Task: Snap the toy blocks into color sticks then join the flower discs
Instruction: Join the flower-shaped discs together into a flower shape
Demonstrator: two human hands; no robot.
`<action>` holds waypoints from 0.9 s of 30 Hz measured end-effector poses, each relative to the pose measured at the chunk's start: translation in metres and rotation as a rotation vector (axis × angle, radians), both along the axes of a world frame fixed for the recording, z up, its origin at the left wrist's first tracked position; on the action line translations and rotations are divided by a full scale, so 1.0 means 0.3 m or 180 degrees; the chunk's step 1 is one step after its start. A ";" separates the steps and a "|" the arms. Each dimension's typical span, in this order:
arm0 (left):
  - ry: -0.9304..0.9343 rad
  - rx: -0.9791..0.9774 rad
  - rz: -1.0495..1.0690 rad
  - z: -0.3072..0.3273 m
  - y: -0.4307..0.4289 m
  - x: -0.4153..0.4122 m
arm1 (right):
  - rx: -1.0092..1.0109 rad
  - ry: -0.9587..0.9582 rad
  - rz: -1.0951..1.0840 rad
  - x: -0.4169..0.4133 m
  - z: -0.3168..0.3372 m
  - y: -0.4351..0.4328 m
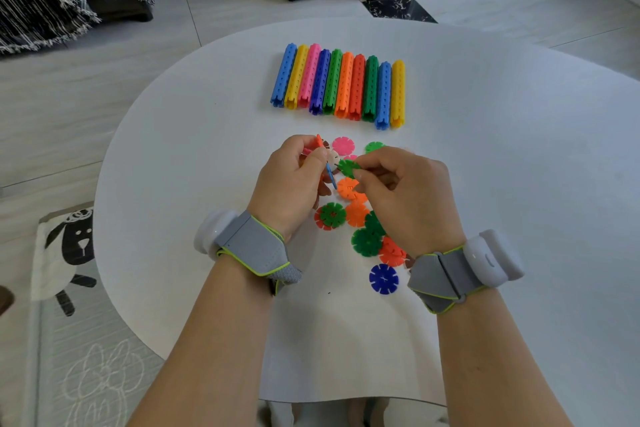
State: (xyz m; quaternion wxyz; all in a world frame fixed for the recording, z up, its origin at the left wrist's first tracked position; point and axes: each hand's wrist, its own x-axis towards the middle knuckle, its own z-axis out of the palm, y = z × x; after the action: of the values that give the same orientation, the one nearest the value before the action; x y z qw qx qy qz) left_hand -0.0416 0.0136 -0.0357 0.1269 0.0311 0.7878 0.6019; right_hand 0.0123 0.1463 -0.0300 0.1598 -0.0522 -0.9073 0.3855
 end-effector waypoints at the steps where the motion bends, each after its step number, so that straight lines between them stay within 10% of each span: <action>1: 0.0007 -0.0007 0.0005 -0.001 0.000 0.000 | 0.0002 0.0006 0.0009 0.000 -0.001 0.001; 27: 0.0694 -0.1209 -0.0332 -0.001 0.015 0.006 | 0.0392 0.0535 0.0194 -0.018 -0.060 -0.009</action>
State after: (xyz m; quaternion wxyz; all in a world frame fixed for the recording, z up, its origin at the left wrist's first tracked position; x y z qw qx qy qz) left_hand -0.0396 0.0180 -0.0358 0.0755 0.1123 0.8934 0.4284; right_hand 0.0067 0.1435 -0.0480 0.2265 0.0180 -0.9138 0.3367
